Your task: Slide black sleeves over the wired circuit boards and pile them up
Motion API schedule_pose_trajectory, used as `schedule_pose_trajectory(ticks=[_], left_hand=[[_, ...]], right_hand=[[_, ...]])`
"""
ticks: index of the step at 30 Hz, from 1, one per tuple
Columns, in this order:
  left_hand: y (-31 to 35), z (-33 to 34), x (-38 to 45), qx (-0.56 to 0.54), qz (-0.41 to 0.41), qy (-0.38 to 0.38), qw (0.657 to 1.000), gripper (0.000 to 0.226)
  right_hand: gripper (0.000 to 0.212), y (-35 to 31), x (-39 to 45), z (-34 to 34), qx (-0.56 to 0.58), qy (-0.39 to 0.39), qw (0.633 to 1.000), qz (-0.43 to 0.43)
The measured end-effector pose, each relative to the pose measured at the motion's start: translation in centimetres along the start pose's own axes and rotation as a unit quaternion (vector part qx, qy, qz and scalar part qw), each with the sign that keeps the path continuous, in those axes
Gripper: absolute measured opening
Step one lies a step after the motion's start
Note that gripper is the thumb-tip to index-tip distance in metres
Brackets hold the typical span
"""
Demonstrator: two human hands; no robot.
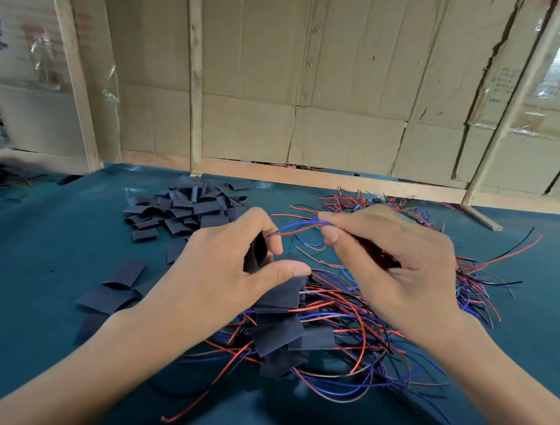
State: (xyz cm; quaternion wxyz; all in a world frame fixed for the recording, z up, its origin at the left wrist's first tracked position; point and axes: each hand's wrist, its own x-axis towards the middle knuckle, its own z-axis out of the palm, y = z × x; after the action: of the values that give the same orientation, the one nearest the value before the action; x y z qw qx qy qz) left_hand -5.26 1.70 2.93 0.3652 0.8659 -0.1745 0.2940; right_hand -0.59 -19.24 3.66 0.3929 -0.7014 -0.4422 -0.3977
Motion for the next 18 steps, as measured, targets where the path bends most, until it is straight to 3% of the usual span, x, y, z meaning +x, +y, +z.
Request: schedule_pose_trajectory(ticks=[11, 18], left_hand=[[0.29, 0.35, -0.03, -0.023, -0.043, 0.01, 0.999, 0.041], [0.54, 0.02, -0.15, 0.024, -0.014, 0.004, 1.0, 0.035]], right_hand=[[0.012, -0.41, -0.5, 0.33, 0.029, 0.026, 0.999, -0.034], [0.013, -0.25, -0.61, 0.69, 0.025, -0.017, 0.998, -0.058]])
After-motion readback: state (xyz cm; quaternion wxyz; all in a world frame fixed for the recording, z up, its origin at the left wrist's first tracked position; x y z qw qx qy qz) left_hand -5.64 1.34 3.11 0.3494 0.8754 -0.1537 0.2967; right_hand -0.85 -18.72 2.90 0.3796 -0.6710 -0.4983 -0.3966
